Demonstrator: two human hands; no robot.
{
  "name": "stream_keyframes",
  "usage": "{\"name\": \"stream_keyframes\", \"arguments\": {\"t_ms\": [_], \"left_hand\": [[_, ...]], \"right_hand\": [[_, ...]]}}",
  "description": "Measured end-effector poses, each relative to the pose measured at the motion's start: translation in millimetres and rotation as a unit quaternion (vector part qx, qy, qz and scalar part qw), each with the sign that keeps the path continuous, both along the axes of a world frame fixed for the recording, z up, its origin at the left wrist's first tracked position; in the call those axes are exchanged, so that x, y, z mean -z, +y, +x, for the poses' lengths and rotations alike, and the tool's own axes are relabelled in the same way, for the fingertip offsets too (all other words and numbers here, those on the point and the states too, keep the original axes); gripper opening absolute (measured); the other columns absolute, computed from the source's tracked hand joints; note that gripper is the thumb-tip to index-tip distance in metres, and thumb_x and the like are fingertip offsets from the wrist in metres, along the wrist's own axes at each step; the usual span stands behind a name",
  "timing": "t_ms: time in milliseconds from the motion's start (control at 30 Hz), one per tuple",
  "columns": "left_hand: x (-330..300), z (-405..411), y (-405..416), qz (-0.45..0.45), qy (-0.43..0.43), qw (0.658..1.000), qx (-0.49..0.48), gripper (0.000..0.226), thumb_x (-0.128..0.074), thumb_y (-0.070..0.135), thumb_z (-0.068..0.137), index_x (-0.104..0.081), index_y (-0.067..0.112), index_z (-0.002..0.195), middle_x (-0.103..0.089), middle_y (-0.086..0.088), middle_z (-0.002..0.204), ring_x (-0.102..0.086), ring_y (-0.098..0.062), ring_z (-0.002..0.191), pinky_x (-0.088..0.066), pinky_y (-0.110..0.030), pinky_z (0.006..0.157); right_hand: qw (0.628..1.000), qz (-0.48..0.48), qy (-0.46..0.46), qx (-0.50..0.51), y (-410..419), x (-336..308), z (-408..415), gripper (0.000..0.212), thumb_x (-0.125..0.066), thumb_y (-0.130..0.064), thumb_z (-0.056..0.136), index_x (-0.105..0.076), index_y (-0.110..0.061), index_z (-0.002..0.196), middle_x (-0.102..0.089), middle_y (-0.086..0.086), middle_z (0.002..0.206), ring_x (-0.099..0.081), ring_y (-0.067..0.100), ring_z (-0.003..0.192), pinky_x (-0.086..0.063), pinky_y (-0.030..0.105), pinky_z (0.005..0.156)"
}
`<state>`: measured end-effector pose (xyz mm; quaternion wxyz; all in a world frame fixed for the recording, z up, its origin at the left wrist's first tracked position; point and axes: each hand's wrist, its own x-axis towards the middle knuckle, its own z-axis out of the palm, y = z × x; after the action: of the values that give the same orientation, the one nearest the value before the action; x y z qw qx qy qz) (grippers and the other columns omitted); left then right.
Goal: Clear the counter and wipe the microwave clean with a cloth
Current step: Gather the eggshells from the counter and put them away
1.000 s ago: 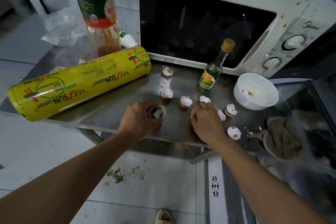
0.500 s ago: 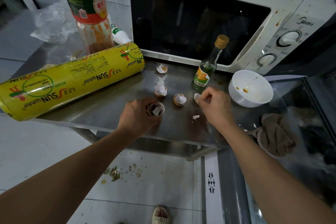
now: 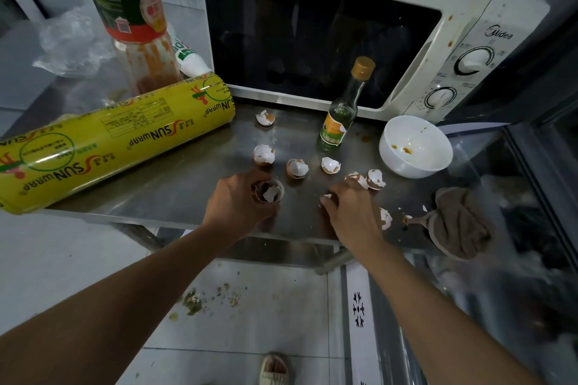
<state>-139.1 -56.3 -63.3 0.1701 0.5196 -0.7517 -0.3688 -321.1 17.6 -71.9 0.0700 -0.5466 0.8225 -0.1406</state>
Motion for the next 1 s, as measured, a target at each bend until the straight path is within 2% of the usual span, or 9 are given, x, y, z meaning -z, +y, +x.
{"name": "stream_keyframes", "arguments": {"t_ms": [133,200,333,400,467,533,700,867,1000], "left_hand": [[0,1,-2,-0.01,0.0,1.0,0.002,0.042,-0.079,0.029,0.068,-0.065,0.027,0.108,-0.07,0.004,0.099,-0.064,-0.014,0.088,-0.055,-0.035,0.08],[-1,2,-3,-0.012,0.003,1.0,0.002,0.042,-0.079,0.028,0.068,-0.065,0.027,0.107,-0.07,0.004,0.098,-0.063,-0.013,0.088,-0.055,-0.034,0.079],[0,7,-5,-0.008,0.013,1.0,-0.005,0.039,-0.08,0.028,0.067,-0.066,0.029,0.103,-0.07,0.006,0.095,-0.063,-0.011,0.084,-0.055,-0.033,0.077],[1,9,-7,-0.009,0.015,1.0,-0.004,0.038,-0.079,0.027,0.067,-0.066,0.029,0.102,-0.071,0.006,0.094,-0.064,-0.011,0.084,-0.055,-0.034,0.077],[1,12,-9,-0.007,0.015,1.0,-0.008,0.037,-0.079,0.026,0.067,-0.066,0.029,0.102,-0.071,0.005,0.094,-0.064,-0.013,0.086,-0.055,-0.036,0.078],[2,13,-10,-0.008,0.014,1.0,-0.009,0.038,-0.079,0.026,0.067,-0.066,0.029,0.103,-0.071,0.004,0.095,-0.064,-0.014,0.086,-0.055,-0.038,0.078],[3,13,-10,-0.019,0.011,1.0,-0.008,0.04,-0.079,0.027,0.067,-0.066,0.028,0.105,-0.071,0.002,0.096,-0.064,-0.015,0.087,-0.055,-0.036,0.078],[6,10,-6,-0.018,0.007,1.0,-0.003,0.043,-0.08,0.028,0.068,-0.065,0.026,0.108,-0.071,0.002,0.097,-0.064,-0.015,0.086,-0.054,-0.033,0.078],[5,6,-2,-0.023,0.009,1.0,0.0,0.043,-0.08,0.027,0.067,-0.066,0.024,0.107,-0.071,0.002,0.095,-0.062,-0.013,0.084,-0.052,-0.029,0.074]], "right_hand": [[0.999,0.032,0.004,0.025,-11,4,6,0.019,-0.057,-0.019,0.091,-0.066,-0.008,0.104,-0.061,0.013,0.109,-0.06,0.026,0.094,-0.051,0.034,0.081],[0.999,0.024,-0.01,0.037,-13,5,7,0.012,-0.056,-0.013,0.09,-0.065,-0.007,0.095,-0.063,0.014,0.1,-0.06,0.027,0.09,-0.051,0.037,0.077],[0.996,-0.033,-0.075,0.046,-17,1,5,0.013,-0.058,-0.005,0.085,-0.068,-0.009,0.077,-0.068,0.008,0.081,-0.061,0.023,0.079,-0.049,0.035,0.072],[0.984,-0.102,-0.136,0.051,-26,-7,6,0.007,-0.066,-0.006,0.08,-0.067,-0.008,0.073,-0.066,0.003,0.071,-0.058,0.016,0.066,-0.047,0.029,0.064],[0.974,-0.152,-0.163,0.044,-40,-15,9,0.006,-0.071,-0.007,0.077,-0.067,-0.008,0.073,-0.062,-0.001,0.066,-0.052,0.006,0.058,-0.039,0.013,0.056],[0.974,-0.144,-0.174,0.027,-55,-18,10,0.004,-0.07,-0.008,0.08,-0.069,-0.007,0.076,-0.065,0.002,0.071,-0.052,0.005,0.06,-0.035,0.005,0.054],[0.978,-0.099,-0.178,0.052,-51,-14,3,0.012,-0.061,-0.006,0.086,-0.072,-0.006,0.086,-0.07,0.005,0.085,-0.054,0.012,0.072,-0.03,0.014,0.059],[0.987,-0.002,-0.15,0.051,-13,-9,-6,0.016,-0.066,-0.001,0.08,-0.072,-0.013,0.073,-0.071,0.003,0.082,-0.058,0.011,0.072,-0.044,0.023,0.071],[0.981,0.029,-0.183,0.057,-1,-4,-4,0.006,-0.072,-0.005,0.077,-0.071,-0.011,0.074,-0.07,0.005,0.082,-0.061,0.016,0.075,-0.049,0.027,0.074]]}}
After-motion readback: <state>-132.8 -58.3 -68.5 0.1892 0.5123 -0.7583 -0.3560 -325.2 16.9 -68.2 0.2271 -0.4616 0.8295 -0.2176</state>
